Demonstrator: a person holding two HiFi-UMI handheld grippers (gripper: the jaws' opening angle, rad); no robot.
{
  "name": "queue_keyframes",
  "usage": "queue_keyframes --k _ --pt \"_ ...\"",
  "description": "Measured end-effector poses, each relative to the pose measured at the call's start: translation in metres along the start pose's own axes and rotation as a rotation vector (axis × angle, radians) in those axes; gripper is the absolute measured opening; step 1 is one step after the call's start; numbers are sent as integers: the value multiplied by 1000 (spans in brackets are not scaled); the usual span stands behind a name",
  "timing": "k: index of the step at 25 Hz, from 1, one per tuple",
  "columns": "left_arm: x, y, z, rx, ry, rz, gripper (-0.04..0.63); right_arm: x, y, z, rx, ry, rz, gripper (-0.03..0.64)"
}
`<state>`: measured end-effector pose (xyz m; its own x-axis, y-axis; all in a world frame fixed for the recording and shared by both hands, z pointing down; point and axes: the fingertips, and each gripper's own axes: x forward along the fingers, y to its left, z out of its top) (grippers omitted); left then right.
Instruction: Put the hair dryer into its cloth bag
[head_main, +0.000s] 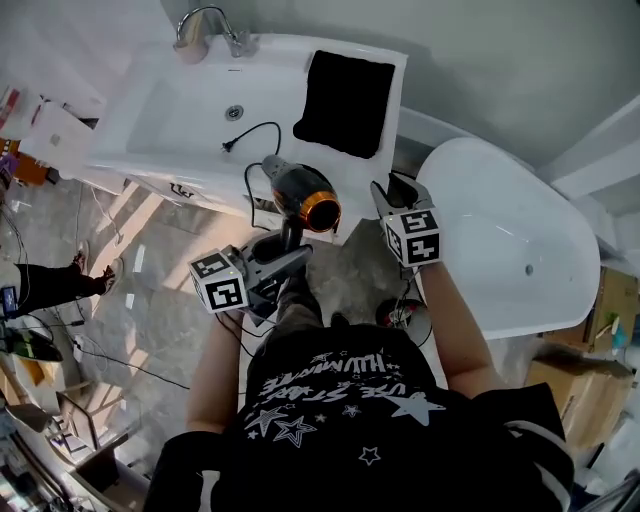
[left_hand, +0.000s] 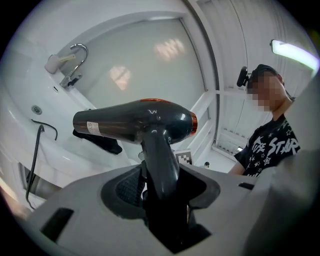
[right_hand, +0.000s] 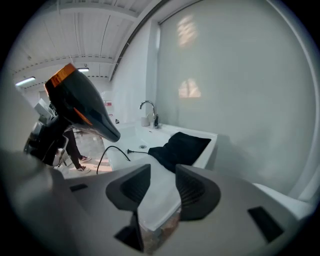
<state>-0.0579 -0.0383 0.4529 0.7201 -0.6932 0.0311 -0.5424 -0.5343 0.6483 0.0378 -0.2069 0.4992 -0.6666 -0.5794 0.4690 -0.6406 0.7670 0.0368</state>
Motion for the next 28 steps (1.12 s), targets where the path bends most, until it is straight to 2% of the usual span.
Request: queue_keyframes --k 4,11,18,23,28 --pt "3 23 14 -9 60 -59 206 29 -10 2 -33 44 -31 189" --pt "6 62 35 14 181 -123 206 78 -24 7 -168 141 -71 189" --pt "3 69 35 15 290 -205 206 101 -23 7 -267 194 -52 175" --pt "2 69 34 11 329 -248 206 113 -21 -5 -315 299 -50 176" --pt "3 70 31 3 357 -282 207 120 -24 -6 -346 329 -65 160"
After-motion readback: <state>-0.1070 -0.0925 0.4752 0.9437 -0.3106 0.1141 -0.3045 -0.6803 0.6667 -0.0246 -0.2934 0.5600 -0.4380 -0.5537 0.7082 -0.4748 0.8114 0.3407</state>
